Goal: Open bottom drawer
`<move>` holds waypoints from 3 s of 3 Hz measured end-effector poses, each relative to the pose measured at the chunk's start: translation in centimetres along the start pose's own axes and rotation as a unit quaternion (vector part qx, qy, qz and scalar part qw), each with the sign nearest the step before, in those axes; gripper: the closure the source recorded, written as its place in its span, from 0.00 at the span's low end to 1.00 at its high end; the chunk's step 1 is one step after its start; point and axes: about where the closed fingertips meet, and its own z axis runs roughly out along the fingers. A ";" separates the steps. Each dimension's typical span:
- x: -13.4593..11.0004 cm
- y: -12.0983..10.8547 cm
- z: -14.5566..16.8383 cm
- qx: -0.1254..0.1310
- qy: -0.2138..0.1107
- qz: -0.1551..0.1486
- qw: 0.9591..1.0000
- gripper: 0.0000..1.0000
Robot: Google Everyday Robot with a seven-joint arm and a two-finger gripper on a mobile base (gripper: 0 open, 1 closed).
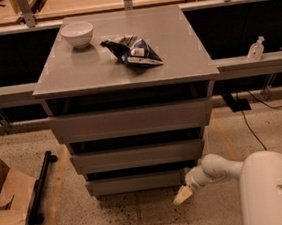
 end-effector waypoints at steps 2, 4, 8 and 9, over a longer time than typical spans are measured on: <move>-1.0 -2.6 2.3 0.005 -0.050 0.001 0.999 0.00; -1.7 -5.1 4.8 0.002 -0.108 0.018 0.994 0.00; -1.4 -3.7 6.2 -0.030 -0.118 0.043 0.992 0.45; -1.5 -3.7 6.0 -0.030 -0.118 0.043 0.992 0.22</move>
Offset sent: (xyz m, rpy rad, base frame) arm 0.0613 0.0091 -0.0241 0.1456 -0.1042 -0.0264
